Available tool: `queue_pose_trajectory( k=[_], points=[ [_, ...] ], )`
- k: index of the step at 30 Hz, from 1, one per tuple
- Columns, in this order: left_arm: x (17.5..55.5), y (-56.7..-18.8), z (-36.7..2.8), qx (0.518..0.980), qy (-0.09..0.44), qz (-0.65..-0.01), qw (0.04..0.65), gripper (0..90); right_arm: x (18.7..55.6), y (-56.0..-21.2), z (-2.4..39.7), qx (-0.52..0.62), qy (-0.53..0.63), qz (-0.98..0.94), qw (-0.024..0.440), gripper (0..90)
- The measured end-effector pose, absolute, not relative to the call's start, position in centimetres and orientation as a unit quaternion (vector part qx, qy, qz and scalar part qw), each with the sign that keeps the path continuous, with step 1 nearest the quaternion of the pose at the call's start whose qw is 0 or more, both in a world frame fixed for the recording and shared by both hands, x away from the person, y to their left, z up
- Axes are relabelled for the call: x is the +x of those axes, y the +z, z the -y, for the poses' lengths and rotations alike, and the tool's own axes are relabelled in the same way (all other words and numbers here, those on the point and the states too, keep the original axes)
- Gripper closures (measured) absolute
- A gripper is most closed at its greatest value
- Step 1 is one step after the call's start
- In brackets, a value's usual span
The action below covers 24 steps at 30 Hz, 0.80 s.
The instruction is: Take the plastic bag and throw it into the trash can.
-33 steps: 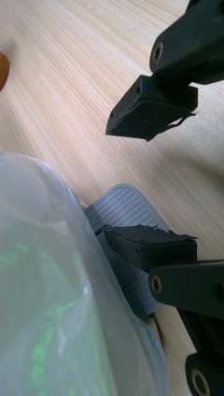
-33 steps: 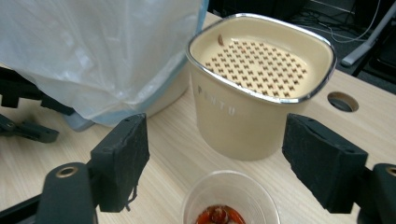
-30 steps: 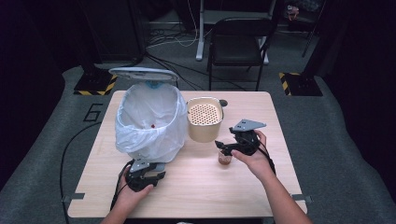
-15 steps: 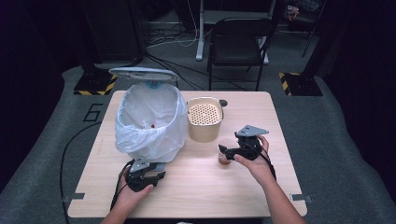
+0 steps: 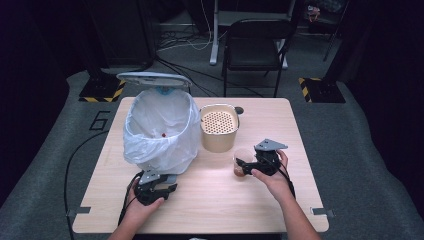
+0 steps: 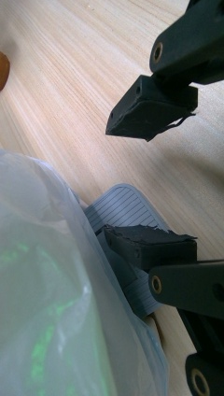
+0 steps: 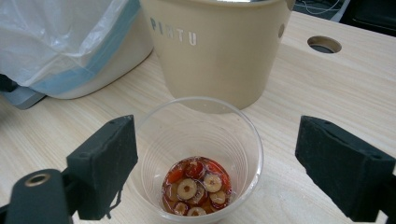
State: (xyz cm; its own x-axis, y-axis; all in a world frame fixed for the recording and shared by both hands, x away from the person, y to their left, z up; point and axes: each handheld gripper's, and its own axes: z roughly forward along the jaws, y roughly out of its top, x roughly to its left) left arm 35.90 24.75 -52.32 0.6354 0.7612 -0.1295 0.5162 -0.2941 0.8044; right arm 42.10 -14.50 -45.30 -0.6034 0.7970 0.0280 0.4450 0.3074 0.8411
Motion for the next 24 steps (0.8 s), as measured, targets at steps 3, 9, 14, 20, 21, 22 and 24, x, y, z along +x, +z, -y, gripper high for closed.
queue_pose_trajectory(
  k=[3,9,14,20,21,22,24],
  points=[
    [35.89,-52.32,-24.75,0.792,0.139,-0.403,0.436,44.2,42.18,-45.32,14.49,0.395,0.437,-0.782,0.205,11.3],
    [35.9,-52.32,-24.75,0.792,0.14,-0.404,0.437,44.2,42.22,-45.4,14.5,0.398,0.437,-0.78,0.203,10.2],
    [35.91,-52.32,-24.77,0.792,0.139,-0.404,0.437,44.2,42.13,-45.29,14.44,0.397,0.438,-0.78,0.204,8.5],
    [35.9,-52.32,-24.75,0.792,0.14,-0.404,0.437,44.2,41.88,-44.78,14.44,0.391,0.449,-0.777,0.203,7.4],
    [35.9,-52.32,-24.75,0.792,0.14,-0.404,0.436,44.2,41.85,-44.75,14.4,0.388,0.45,-0.778,0.202,7.0],
    [35.9,-52.32,-24.75,0.792,0.14,-0.404,0.437,44.2,41.78,-44.76,14.27,0.387,0.451,-0.779,0.199,6.3],
    [35.9,-52.32,-24.74,0.792,0.14,-0.404,0.437,44.2,41.77,-44.94,14.01,0.388,0.445,-0.783,0.197,6.0]
  ],
)
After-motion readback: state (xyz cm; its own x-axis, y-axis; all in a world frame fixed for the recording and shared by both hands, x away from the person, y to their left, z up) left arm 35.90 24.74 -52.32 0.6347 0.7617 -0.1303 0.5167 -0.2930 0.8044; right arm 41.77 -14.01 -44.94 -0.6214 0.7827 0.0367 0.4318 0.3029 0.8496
